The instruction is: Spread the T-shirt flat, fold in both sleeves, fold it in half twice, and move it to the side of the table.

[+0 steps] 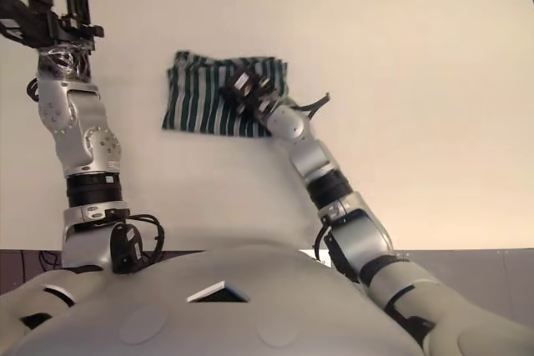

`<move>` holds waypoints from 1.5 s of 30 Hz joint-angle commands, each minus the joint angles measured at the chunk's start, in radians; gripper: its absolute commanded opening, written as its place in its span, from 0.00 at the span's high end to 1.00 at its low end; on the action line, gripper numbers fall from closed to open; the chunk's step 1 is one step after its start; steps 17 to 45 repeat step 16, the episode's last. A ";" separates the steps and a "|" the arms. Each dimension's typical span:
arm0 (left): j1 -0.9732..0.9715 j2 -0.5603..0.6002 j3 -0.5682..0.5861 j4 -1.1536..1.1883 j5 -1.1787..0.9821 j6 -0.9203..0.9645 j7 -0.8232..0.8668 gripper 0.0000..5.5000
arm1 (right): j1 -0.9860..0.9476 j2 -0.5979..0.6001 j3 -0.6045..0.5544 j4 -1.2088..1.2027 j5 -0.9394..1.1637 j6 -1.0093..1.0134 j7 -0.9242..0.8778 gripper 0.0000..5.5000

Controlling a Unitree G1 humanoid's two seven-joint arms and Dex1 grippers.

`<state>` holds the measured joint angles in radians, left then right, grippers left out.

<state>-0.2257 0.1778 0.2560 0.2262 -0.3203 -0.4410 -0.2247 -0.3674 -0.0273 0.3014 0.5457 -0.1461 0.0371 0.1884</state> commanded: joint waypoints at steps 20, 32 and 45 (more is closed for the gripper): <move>-0.100 -0.100 -0.047 0.608 0.245 -0.510 0.076 0.55 | 0.070 -0.191 -0.420 -0.139 0.059 -0.720 -0.490 0.50; -0.100 -0.100 -0.047 0.608 0.245 -0.510 0.076 0.55 | 0.070 -0.191 -0.420 -0.139 0.059 -0.720 -0.490 0.50; -0.100 -0.100 -0.047 0.608 0.245 -0.510 0.076 0.55 | 0.070 -0.191 -0.420 -0.139 0.059 -0.720 -0.490 0.50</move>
